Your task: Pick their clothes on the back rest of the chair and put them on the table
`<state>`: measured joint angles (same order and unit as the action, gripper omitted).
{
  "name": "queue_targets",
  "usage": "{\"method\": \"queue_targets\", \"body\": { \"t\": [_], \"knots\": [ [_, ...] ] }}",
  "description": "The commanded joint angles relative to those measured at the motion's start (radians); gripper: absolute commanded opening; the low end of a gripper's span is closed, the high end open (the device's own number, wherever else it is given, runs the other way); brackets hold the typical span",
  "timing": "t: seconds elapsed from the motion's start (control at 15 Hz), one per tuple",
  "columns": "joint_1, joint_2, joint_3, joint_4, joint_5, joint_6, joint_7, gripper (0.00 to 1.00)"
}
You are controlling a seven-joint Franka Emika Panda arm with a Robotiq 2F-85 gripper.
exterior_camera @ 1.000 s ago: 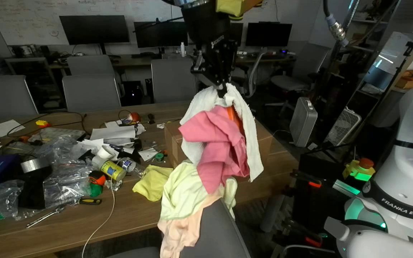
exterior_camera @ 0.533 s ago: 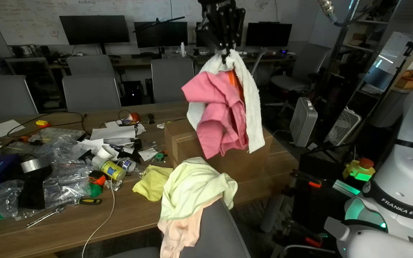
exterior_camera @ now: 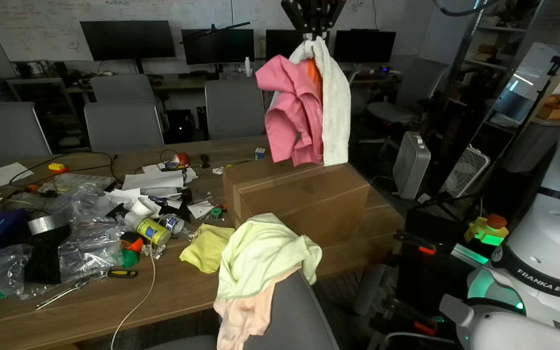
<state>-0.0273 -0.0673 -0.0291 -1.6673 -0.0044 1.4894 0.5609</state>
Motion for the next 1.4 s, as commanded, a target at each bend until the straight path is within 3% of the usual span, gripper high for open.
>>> {"method": "queue_targets", "body": {
  "t": [0.0, 0.4, 0.67, 1.13, 1.2, 1.27, 1.33],
  "knots": [
    [-0.053, -0.011, -0.043, -0.023, 0.035, 0.134, 0.054, 0.02],
    [-0.117, 0.007, -0.092, -0.111, -0.023, 0.408, 0.21, 0.02],
    [-0.138, 0.038, -0.11, -0.142, -0.069, 0.526, 0.383, 0.02],
    [-0.137, 0.146, -0.129, -0.117, -0.079, 0.517, 0.493, 0.02],
    [-0.136, 0.165, -0.13, -0.105, -0.068, 0.491, 0.477, 0.09],
    [-0.136, 0.191, -0.129, -0.084, -0.052, 0.42, 0.457, 0.34],
    [-0.135, 0.212, -0.129, -0.073, -0.042, 0.373, 0.439, 0.35]
  ]
}}
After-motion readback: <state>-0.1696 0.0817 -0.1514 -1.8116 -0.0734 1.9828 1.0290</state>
